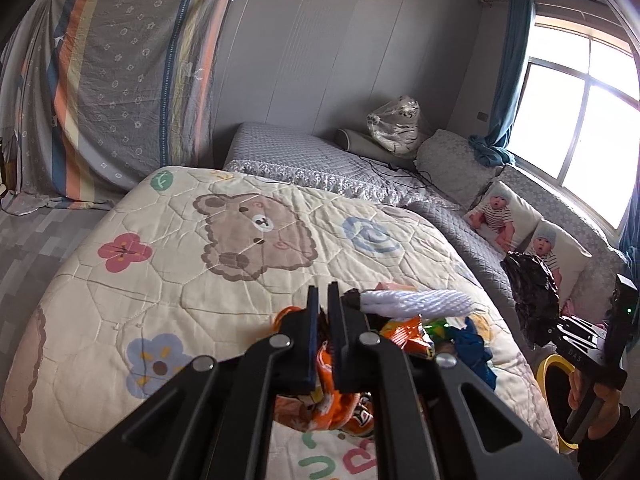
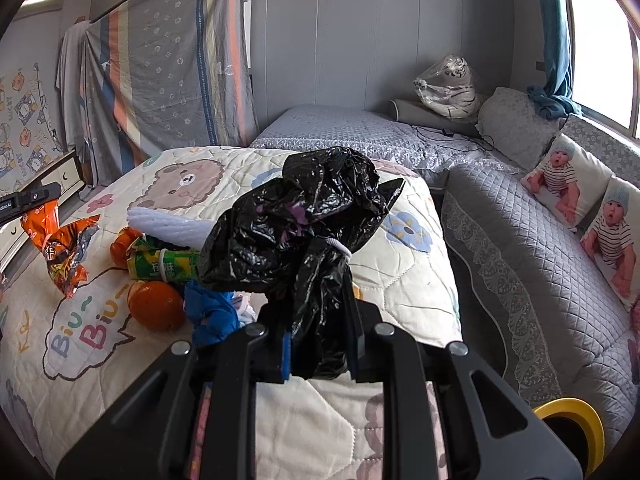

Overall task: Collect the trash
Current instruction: 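Carry the black bag and orange wrapper over the bin with both tools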

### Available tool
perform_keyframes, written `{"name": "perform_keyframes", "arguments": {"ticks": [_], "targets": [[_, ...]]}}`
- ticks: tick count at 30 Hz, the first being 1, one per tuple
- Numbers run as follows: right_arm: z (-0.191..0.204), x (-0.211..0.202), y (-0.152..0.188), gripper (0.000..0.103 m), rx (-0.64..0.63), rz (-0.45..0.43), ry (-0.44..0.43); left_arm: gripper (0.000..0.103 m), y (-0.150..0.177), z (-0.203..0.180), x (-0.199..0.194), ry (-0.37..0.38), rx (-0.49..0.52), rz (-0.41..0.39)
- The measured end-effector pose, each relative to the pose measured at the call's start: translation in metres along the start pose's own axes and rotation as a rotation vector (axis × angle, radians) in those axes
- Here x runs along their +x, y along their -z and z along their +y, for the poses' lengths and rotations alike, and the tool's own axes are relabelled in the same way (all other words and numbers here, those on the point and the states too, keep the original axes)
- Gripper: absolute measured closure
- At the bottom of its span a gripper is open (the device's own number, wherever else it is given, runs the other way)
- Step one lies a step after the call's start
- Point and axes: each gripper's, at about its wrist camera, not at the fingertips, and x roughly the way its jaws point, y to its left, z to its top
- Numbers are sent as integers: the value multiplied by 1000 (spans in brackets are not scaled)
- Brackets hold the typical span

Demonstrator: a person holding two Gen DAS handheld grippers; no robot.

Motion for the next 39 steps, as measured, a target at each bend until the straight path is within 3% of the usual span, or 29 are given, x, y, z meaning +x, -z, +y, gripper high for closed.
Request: {"name": "perform_keyframes", "arguments": {"ticks": [7,16,32,39], "targets": [[-34,-27,14,85,32,-18,61,99,-2,-59,13,110,46,12],[-94,-69,47,84,115,-34,185,99,8,-163,36,272,145,58],[-175,-132,125,84,293,14,387,99,60,-312,69,533,264,181],[-201,-151,158,84,355,59,451,99,82,-352,81,581,314,229]]}}
